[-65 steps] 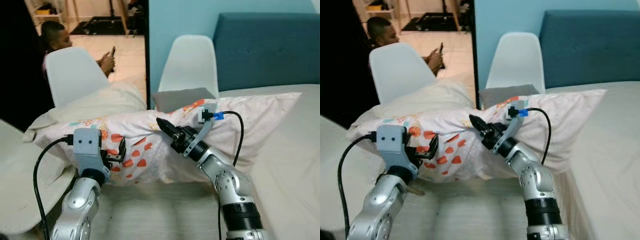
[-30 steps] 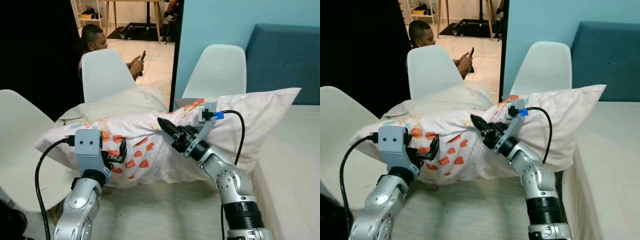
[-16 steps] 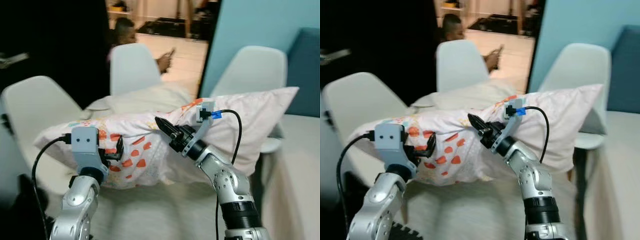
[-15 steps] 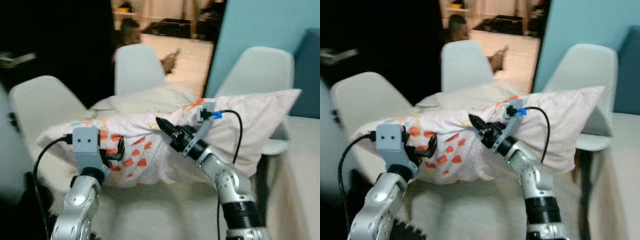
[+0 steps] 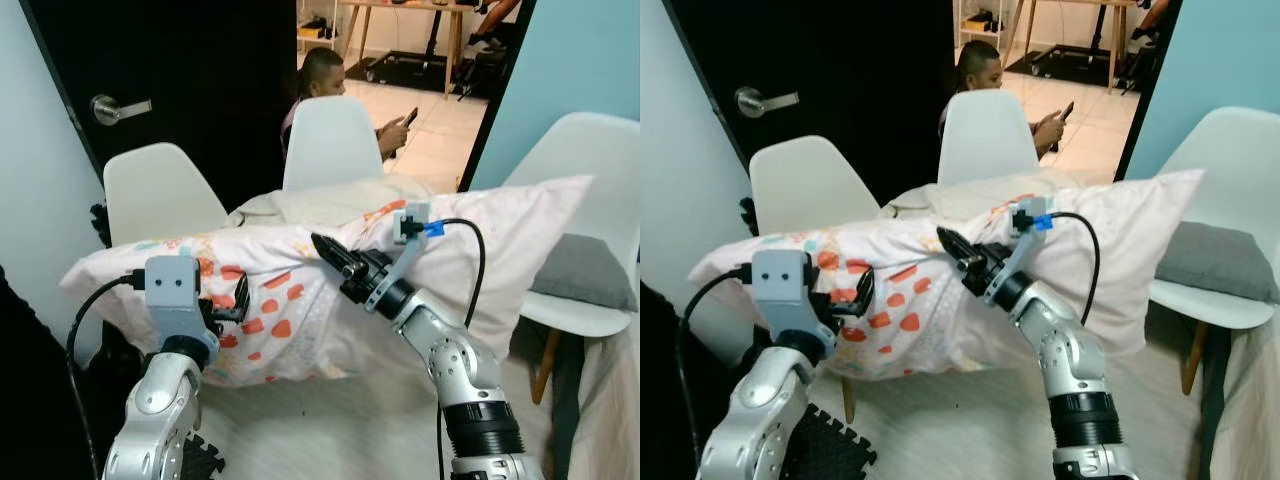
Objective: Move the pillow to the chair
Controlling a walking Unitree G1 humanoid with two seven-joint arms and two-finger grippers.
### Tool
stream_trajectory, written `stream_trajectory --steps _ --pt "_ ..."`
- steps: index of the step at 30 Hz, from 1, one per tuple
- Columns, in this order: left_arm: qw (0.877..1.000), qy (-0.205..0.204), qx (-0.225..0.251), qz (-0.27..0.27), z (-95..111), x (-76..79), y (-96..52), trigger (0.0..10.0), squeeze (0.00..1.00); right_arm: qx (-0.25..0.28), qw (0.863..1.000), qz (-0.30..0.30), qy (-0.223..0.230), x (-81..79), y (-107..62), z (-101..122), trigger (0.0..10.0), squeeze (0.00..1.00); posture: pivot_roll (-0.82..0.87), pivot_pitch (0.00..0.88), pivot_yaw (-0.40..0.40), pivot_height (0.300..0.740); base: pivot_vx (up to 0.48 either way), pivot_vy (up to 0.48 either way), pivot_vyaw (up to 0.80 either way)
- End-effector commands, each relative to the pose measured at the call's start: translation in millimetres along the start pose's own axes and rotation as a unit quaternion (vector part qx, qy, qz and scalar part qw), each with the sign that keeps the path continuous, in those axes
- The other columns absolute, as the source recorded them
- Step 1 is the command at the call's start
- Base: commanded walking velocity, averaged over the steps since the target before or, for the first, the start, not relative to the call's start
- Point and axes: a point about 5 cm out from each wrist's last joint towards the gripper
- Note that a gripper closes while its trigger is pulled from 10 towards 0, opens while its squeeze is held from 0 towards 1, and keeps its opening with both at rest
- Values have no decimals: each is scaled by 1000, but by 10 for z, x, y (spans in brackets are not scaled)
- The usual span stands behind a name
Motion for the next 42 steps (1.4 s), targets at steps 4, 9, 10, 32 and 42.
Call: stream_trajectory --steps 4,9,10,32,42 --pt "1000 3 -5 0 -31 -10 -4 10000 0 29 998 40 -26 -157 76 128 10000 0 90 0 -27 740 0 0 541" --pt "1000 2 -4 -2 -31 -9 -2 10000 0 30 999 35 -26 -146 77 131 10000 0 90 0 -25 740 0 0 548" --pt "1000 4 -3 -4 -31 -5 -4 10000 0 32 999 28 -22 -131 77 133 10000 0 90 0 -26 740 0 0 0" --pt "1000 16 2 -20 -40 27 -14 10000 0 35 999 18 -10 -113 78 109 10000 0 88 0 -20 740 268 0 0" --pt "1000 18 4 -23 -33 33 -11 10000 0 39 999 12 -10 -109 77 117 10000 0 89 0 -20 740 335 0 0"
Point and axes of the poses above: a point about 5 cm out from each wrist's last joint towards the gripper, its own y axis pointing out of the wrist towards the gripper, its own z axis along the axis of the wrist's last joint, x = y × z, and after that the axes turned 14 degrees about y, right-handed
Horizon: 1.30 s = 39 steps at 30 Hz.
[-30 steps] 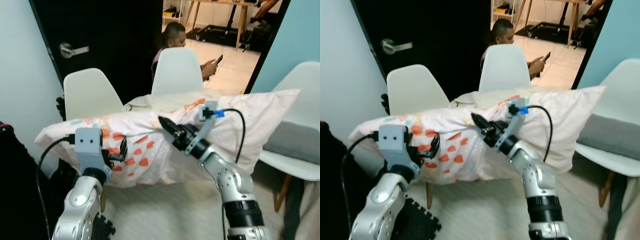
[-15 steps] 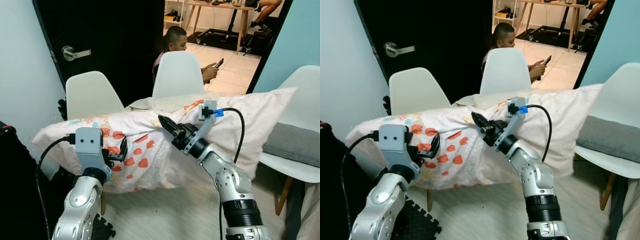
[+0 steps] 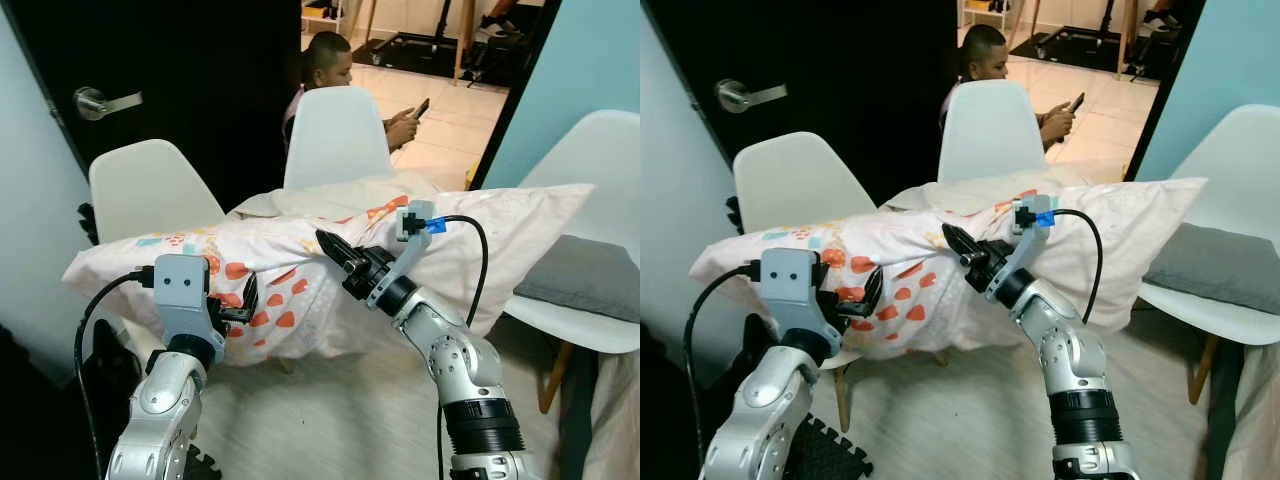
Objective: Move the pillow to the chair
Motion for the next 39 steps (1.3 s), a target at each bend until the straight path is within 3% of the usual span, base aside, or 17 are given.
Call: stream_trajectory --steps 1,19,27,34,39 --pt "1000 9 -11 -3 -55 -11 -17 10000 0 30 999 27 -16 -112 41 116 10000 0 89 0 -20 740 337 0 0" --pt "1000 13 -9 0 -63 -34 -43 10000 0 38 997 -48 -44 94 -128 113 10000 0 82 0 -23 740 342 0 0" --pt "1000 16 -3 2 -39 -37 -43 10000 0 44 997 -47 -47 83 -116 138 10000 0 86 0 -24 740 361 0 0" --pt "1000 17 1 4 -24 -49 -37 10000 0 69 996 -48 -23 88 -87 202 10000 0 91 0 -26 740 373 0 0" --pt "1000 22 9 2 9 -43 -36 10000 0 129 990 -29 52 55 -51 410 10000 0 97 0 -27 740 378 0 0"
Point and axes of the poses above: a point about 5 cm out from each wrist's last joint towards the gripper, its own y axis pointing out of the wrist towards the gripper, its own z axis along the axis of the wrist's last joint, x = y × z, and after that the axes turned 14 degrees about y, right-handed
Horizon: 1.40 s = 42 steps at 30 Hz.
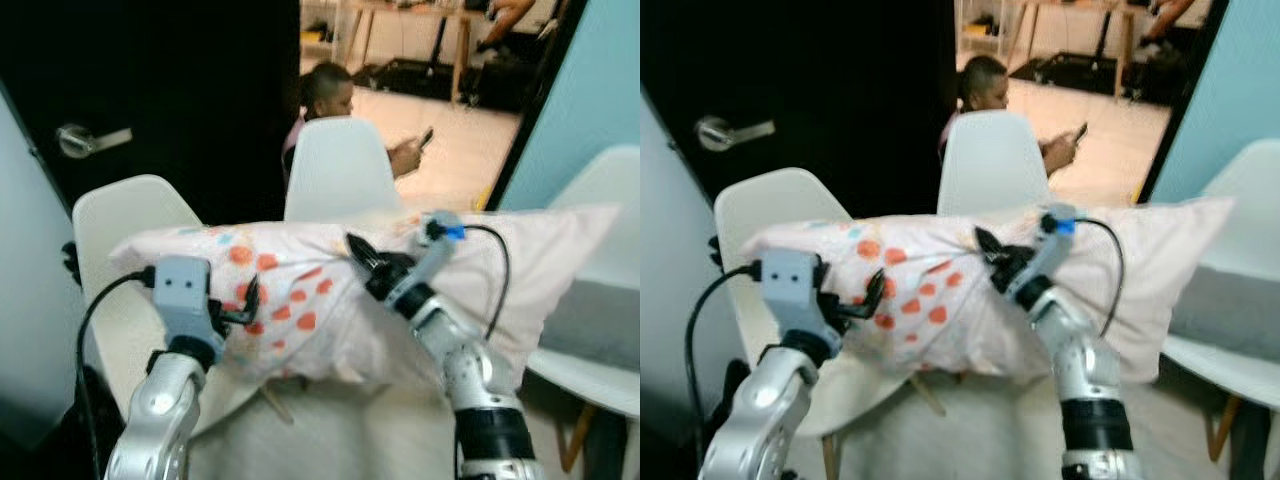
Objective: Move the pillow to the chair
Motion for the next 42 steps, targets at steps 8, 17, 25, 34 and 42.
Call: stream_trajectory --steps 8,17,25,34,42 --pt "999 22 28 23 157 -122 52 10000 0 71 986 136 63 -504 192 487 10000 0 93 0 -27 740 388 0 0" --pt "999 25 33 20 178 -103 53 10000 0 14 983 179 41 -634 174 324 10000 0 96 0 -28 740 388 0 575" --pt "999 21 21 14 128 -66 40 10000 0 -2 982 185 42 -632 161 299 10000 0 93 0 -26 740 371 0 788" --pt "1000 26 9 14 77 -48 47 10000 0 -20 979 199 40 -644 118 275 10000 0 93 0 -25 740 0 0 788" --pt "999 44 0 17 43 -42 44 10000 0 -49 979 199 19 -666 110 171 10000 0 95 0 -27 740 0 0 788"
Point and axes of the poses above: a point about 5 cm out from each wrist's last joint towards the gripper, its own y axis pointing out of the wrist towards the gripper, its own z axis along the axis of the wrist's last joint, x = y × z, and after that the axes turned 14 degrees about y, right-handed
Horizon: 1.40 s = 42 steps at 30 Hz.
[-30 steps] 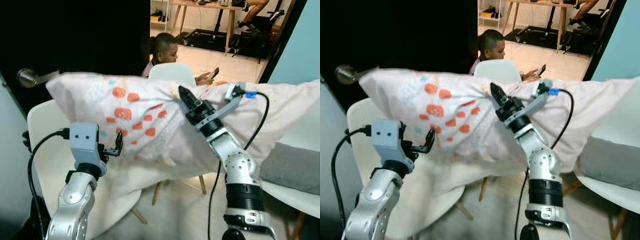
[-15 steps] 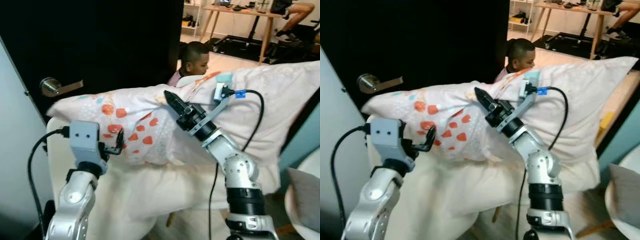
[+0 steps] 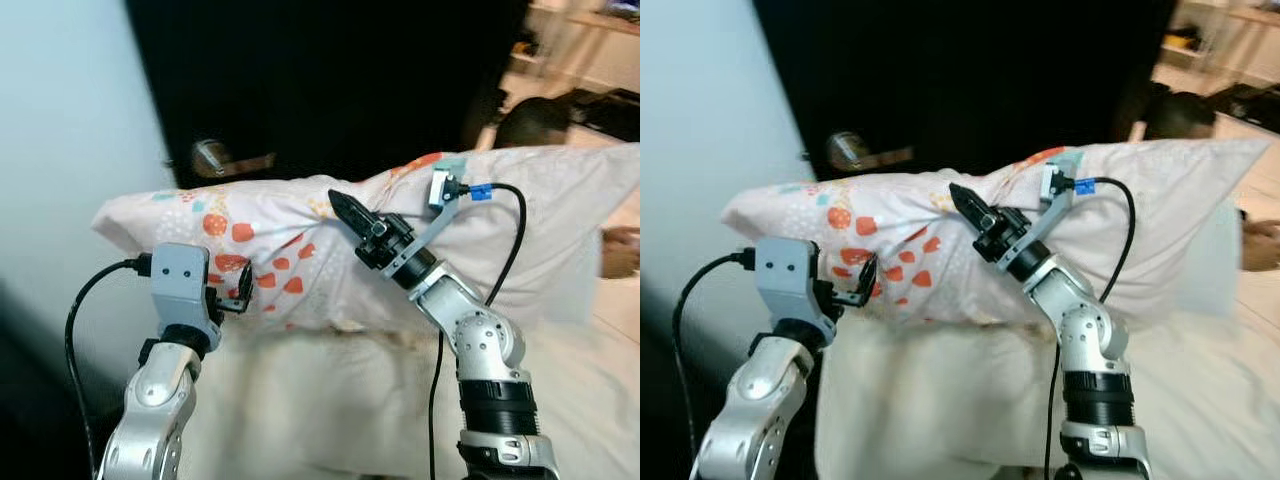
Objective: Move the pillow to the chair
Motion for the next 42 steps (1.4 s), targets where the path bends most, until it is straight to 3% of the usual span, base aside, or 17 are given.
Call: stream_trajectory --steps 1,15,20,22,30,38,42 --pt "1000 11 -14 -3 -60 5 -17 10000 0 0 999 42 -21 -145 35 34 10000 0 96 0 -28 740 0 0 788" --pt "1000 3 -26 -7 -97 9 -46 10000 0 -58 996 -12 -67 -45 43 -96 10000 0 94 0 -32 740 0 0 788" --pt "1000 2 -28 -7 -105 15 -47 10000 0 -71 987 -95 -105 135 40 -106 10000 0 95 0 -34 740 0 0 596" --pt "999 20 -30 -11 -102 7 -52 10000 0 -61 981 -145 -116 246 25 -58 10000 0 94 0 -34 740 0 -240 0" --pt "999 18 -36 -7 -121 3 -50 10000 0 -68 967 -198 -145 363 -3 -16 10000 0 96 0 -36 740 0 -420 0" --pt "999 17 -33 -6 -112 -4 -42 10000 0 -86 957 -222 -164 407 13 -49 10000 0 97 0 -37 740 0 0 0" --pt "999 21 -32 -7 -108 -9 -36 10000 0 -131 954 -212 -169 377 34 -154 10000 0 94 0 -35 730 0 0 0"
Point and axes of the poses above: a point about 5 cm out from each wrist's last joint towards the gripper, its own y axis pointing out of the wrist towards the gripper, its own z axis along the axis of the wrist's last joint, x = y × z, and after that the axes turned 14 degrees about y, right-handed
